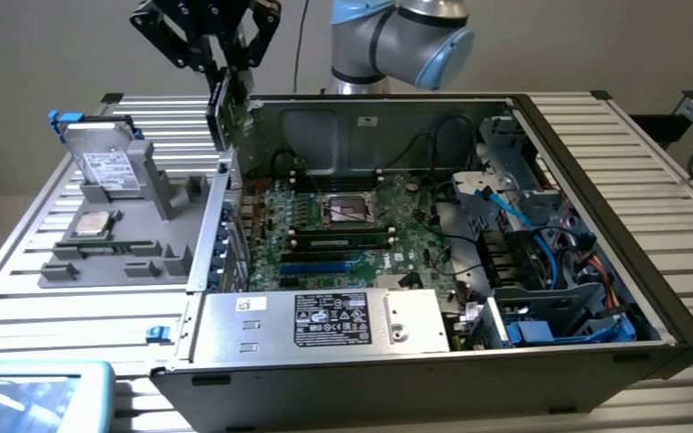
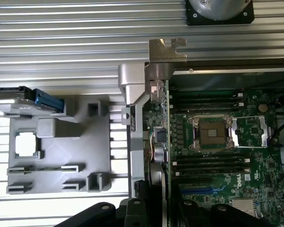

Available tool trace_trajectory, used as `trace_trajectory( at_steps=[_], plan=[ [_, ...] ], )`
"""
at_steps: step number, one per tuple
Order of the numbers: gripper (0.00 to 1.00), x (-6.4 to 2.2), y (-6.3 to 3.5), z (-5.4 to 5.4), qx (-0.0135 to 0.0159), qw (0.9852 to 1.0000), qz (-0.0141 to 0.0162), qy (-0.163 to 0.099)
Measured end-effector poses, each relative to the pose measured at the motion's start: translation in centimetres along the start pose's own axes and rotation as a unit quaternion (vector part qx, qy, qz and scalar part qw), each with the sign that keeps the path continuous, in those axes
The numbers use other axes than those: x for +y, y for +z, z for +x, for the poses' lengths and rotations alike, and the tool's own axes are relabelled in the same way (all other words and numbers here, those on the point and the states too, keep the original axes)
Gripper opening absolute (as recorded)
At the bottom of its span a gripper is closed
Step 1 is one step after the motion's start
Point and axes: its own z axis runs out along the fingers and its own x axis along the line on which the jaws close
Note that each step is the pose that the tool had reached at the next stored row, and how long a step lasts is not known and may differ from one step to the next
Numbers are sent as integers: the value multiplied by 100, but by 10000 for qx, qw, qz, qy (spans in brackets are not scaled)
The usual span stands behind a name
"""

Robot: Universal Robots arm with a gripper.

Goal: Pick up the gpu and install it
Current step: 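Pick up the gpu and move the gpu toward the slot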

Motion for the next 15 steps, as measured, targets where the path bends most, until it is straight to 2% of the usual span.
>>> trace_trajectory(
  at_steps=[6,9,13,15],
  plan=[
    [28,-5,5,-229,66,10000,4,7],
    [28,-10,7,-331,126,9999,7,13],
    [28,-12,14,-448,238,9997,14,24],
    [28,-11,20,-516,256,9997,14,26]
  ],
)
